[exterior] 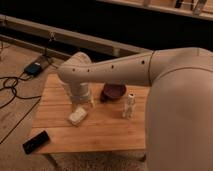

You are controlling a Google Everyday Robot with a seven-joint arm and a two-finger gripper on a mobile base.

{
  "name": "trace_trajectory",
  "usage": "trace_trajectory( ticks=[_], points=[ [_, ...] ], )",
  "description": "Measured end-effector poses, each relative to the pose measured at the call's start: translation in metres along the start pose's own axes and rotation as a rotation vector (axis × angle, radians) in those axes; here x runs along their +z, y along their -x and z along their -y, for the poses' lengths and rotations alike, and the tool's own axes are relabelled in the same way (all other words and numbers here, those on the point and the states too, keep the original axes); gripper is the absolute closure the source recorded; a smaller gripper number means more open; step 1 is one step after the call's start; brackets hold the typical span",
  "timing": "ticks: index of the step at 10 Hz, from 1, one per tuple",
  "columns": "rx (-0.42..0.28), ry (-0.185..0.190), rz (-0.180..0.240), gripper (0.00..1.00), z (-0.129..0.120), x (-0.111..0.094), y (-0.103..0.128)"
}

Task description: Knock the bottle over

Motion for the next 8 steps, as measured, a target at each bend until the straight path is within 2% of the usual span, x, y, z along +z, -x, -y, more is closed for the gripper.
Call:
trace_trajectory(
  ticks=[2,3,6,8],
  points=[
    [0.012,0.013,-0.011,0.35,0.003,0.0,-0.001],
    [0.039,0.039,-0.023,0.35,0.01,0.0,-0.002],
    [0.166,0.093,-0.076,0.35,0.061,0.011,-0.006],
    [0.223,0.104,-0.099,0.35,0.087,0.018,-0.004]
  ],
)
